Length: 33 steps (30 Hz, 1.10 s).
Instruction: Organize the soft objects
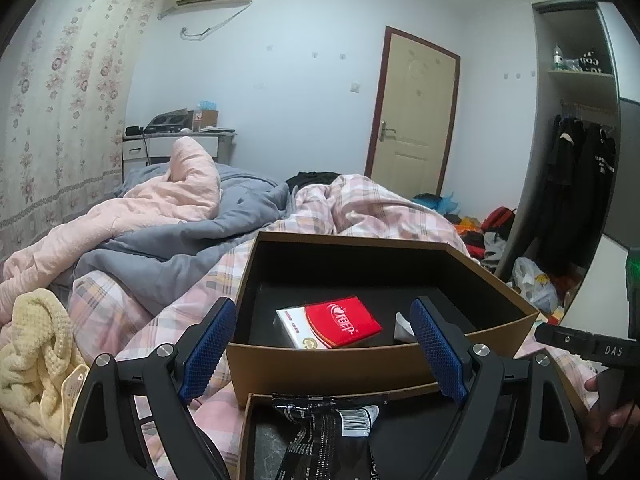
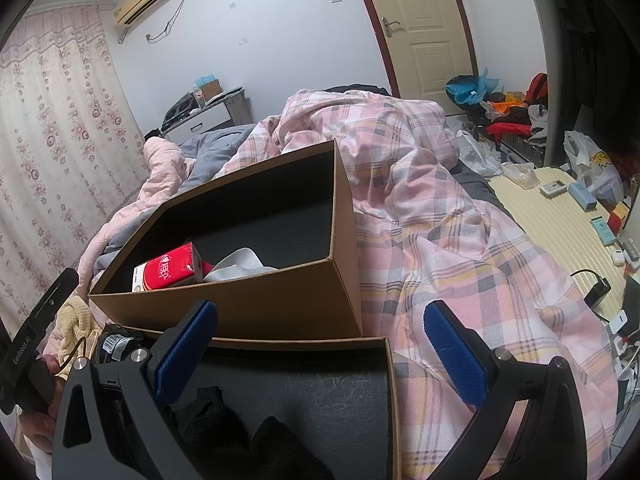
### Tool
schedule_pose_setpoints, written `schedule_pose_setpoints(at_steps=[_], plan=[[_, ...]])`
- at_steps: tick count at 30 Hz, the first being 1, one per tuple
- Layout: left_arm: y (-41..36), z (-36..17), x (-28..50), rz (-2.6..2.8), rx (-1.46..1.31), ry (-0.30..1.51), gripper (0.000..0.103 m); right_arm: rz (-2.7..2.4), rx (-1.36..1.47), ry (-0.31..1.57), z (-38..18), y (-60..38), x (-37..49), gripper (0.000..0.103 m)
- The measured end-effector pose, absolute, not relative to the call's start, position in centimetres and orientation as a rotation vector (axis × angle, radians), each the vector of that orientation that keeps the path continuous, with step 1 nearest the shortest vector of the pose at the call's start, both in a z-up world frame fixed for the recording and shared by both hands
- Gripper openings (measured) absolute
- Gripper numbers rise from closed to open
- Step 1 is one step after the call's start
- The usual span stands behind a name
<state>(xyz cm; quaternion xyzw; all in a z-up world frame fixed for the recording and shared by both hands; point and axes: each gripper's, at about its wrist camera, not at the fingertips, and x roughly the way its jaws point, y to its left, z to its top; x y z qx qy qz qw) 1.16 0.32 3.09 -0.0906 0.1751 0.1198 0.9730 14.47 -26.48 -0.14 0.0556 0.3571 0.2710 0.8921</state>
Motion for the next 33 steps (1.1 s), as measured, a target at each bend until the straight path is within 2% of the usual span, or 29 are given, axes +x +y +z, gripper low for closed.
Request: schedule_pose_setpoints(at_steps=[12, 33], plan=[[0.5, 3.1, 1.1, 0.210, -0.200, 0.359, 0.087, 0.563, 0.116, 0.741, -0.2, -26.5, 14.5, 0.102], [-2.3, 3.2, 0.9, 0.218, -0.028, 0.331, 0.087, 0.563, 0.118, 0.741, -0.2, -26.5, 14.5, 0.102]])
